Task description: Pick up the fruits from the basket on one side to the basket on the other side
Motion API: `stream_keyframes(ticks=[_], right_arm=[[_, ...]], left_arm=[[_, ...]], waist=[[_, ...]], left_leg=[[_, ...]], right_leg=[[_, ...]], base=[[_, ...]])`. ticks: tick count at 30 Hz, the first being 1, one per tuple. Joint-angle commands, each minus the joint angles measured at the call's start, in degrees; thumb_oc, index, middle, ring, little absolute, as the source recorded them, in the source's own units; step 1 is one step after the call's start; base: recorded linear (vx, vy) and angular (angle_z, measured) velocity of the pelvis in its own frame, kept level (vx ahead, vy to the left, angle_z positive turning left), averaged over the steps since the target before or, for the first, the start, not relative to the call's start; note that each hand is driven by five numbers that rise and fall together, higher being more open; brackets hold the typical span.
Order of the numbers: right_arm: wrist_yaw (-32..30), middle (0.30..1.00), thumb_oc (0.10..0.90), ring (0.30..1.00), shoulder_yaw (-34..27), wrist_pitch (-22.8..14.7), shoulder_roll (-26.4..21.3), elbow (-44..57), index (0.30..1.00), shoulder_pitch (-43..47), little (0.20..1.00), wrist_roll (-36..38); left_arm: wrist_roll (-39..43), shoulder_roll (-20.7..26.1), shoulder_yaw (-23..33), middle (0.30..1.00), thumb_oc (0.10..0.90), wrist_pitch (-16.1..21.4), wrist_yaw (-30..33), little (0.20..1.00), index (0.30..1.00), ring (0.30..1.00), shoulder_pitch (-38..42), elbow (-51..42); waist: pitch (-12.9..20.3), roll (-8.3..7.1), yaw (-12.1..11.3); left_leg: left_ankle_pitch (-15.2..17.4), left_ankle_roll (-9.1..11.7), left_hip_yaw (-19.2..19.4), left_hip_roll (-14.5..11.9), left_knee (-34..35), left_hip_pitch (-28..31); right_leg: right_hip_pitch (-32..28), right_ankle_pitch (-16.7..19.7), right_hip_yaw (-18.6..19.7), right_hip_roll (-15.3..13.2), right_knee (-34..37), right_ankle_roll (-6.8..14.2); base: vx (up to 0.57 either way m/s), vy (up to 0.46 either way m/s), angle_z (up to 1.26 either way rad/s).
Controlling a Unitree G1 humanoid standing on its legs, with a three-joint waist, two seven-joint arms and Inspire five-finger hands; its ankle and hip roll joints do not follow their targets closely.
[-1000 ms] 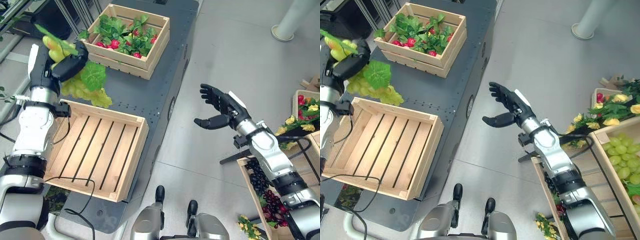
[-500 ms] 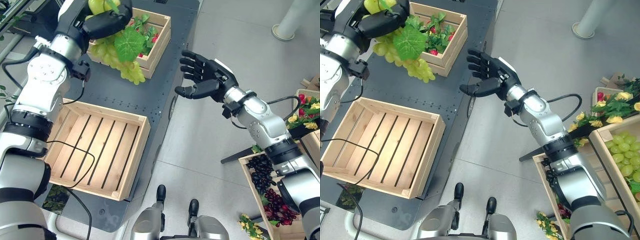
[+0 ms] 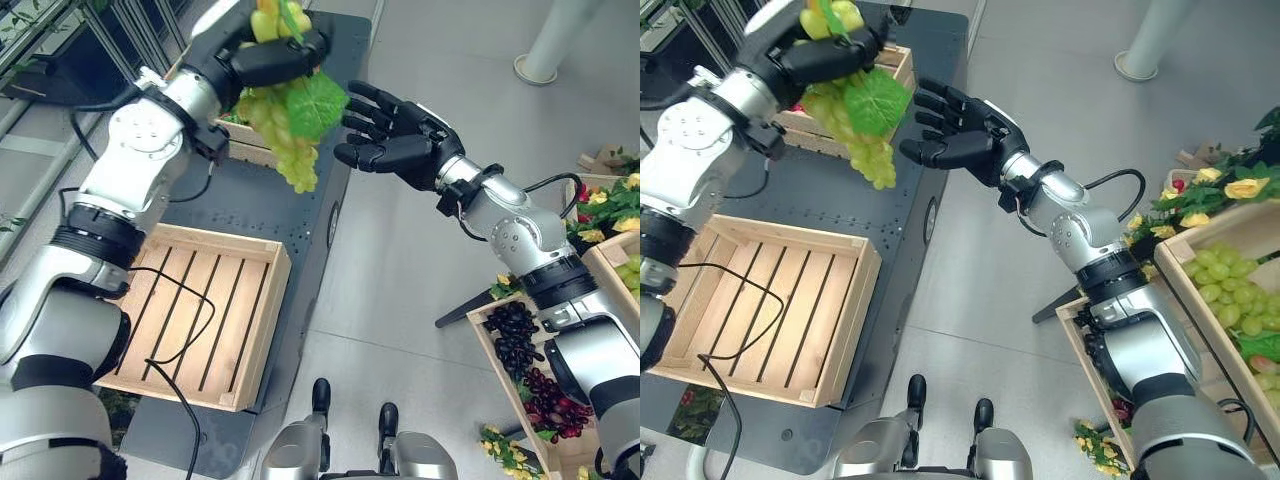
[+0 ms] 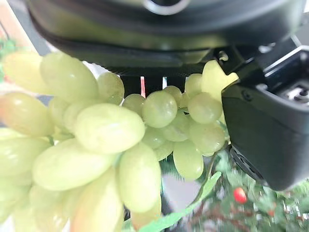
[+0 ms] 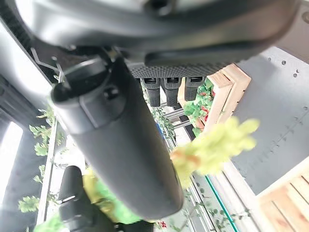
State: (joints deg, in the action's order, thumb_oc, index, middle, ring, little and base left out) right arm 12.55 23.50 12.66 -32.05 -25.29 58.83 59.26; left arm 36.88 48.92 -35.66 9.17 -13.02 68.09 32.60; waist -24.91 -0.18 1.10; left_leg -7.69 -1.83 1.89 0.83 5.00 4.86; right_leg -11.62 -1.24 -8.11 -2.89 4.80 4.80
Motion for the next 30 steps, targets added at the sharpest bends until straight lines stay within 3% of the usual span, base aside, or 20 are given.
stream_keyframes(ticks=[1,11,20,25,30], right_arm=[[2.97,0.9,0.8,0.9,3.15,-3.15,5.62,-5.56,0.9,-1.3,0.9,7.17],[2.87,0.9,0.8,0.9,5.42,0.94,9.99,-8.05,0.9,-0.12,0.9,8.76],[4.47,0.9,0.8,0.9,7.2,4.22,11.46,-11.37,0.9,-0.58,0.9,6.92],[4.9,0.9,0.8,0.9,7.64,4.36,11.83,-13.05,0.9,-0.67,0.9,6.05],[4.62,0.9,0.8,0.9,7.67,1.08,12.83,-13.19,0.9,-0.62,0.9,6.83]], left_arm=[[6.71,-9.48,2.29,0.3,0.4,4.49,0.65,0.3,0.3,0.3,2.31,8.14],[7.5,-15.19,1.11,0.3,0.4,4.17,0.67,0.3,0.3,0.3,2.32,10.27],[8.73,-16.96,1.22,0.3,0.4,4.92,1.3,0.3,0.3,0.3,1.94,10.42],[9.38,-17.42,1.16,0.3,0.4,4.99,1.68,0.3,0.3,0.3,2.38,9.8],[10.18,-17.88,1.35,0.3,0.4,5.08,1.55,0.3,0.3,0.3,2.15,9.01]], waist=[[22.59,1.83,0.16],[23.36,1.38,0.99],[23.59,1.19,1.05],[23.39,1.09,0.81],[23.18,1.15,0.54]], left_leg=[[10.99,1.71,1.04,2.35,0.0,2.33],[11.07,1.6,2.04,2.06,0.0,2.74],[11.12,1.6,2.46,1.86,0.0,2.93],[11.07,1.56,2.22,1.86,0.0,2.78],[11.06,1.57,1.88,1.86,0.0,2.85]], right_leg=[[5.13,0.49,1.77,1.91,0.2,-1.76],[5.15,0.47,2.81,2.22,0.2,-1.92],[4.98,0.33,2.92,2.28,0.2,-2.06],[5.0,0.26,2.62,2.23,0.2,-2.12],[4.85,0.22,2.4,2.24,0.2,-2.19]], base=[[0.02,0.017,-0.07],[0.01,0.013,-0.1],[0.01,0.009,-0.04],[0.0,0.0,0.0],[0.0,0.0,0.0]])
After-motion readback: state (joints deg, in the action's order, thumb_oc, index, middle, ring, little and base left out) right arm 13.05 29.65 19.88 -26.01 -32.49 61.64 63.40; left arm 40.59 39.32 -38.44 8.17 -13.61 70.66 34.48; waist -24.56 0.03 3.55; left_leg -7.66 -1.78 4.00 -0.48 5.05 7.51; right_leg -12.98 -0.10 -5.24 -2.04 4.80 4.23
